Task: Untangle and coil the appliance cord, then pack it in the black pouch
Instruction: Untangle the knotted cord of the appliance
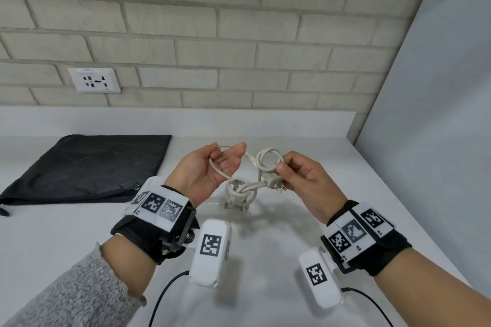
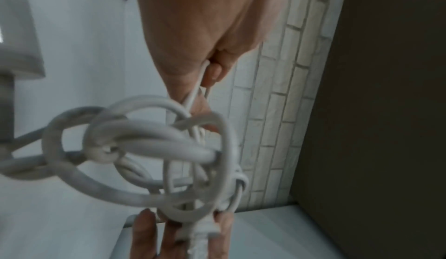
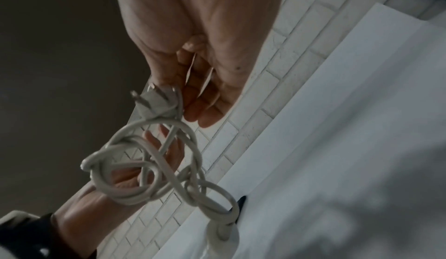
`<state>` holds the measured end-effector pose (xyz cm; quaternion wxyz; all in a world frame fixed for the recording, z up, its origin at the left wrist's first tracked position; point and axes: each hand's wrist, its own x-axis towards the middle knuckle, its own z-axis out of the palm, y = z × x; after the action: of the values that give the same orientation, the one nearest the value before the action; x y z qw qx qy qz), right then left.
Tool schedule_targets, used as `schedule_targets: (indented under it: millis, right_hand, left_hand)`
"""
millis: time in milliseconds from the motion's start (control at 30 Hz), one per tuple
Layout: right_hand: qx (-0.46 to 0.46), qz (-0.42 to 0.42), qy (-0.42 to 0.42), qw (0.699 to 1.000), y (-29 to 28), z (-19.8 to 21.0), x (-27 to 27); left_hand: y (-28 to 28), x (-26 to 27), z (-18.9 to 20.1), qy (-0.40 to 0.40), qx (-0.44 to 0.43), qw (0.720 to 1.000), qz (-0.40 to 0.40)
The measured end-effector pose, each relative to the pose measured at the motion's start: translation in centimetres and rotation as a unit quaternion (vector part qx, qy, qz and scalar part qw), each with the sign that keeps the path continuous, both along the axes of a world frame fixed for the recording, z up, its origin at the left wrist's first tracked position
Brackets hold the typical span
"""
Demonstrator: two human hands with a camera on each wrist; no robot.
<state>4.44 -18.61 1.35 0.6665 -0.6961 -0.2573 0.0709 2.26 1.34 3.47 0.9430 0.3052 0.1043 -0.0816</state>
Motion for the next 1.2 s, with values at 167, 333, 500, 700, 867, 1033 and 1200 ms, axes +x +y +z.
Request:
schedule_targets:
  millis: [167, 333, 500, 700, 867, 1033, 1200]
  right_hand:
    - [0.057, 0.0, 0.044, 0.997, 0.0, 0.0, 0.1]
    - [0.067, -0.04, 0.043, 0.996, 0.2, -0.1, 0.0]
    - [0.061, -0.077, 0.042, 0.994, 0.8, 0.3, -0.5]
    - [0.145, -0.073, 0.171, 0.972, 0.8, 1.7, -0.3]
    - [0.072, -0.005, 0.166, 0.984, 0.3, 1.9, -0.6]
    - [-0.072, 0.046, 0.008, 0.996, -0.2, 1.5, -0.4]
    - [-0.122, -0.006, -0.088, 0.989, -0.3, 1.9, 0.0]
  left_hand:
    - [-1.0, -0.2, 0.1, -0.016, -0.039, 0.997, 0.07]
    - [-1.8, -0.7, 0.4, -0.064, -0.08, 0.99, 0.093]
    - [-2.5, -0.4, -0.2, -0.075, 0.009, 0.992, 0.104]
    - [-2.5, -0.7, -0.6, -0.115, 0.095, 0.984, 0.094]
    - [-1.9, -1.2, 0.5, -0.138, 0.213, 0.962, 0.098]
    - [-1.1, -1.0, 1.6, -0.104, 0.237, 0.964, 0.063]
    - [-1.2, -1.4, 1.4, -0.145, 0.3, 0.943, -0.016]
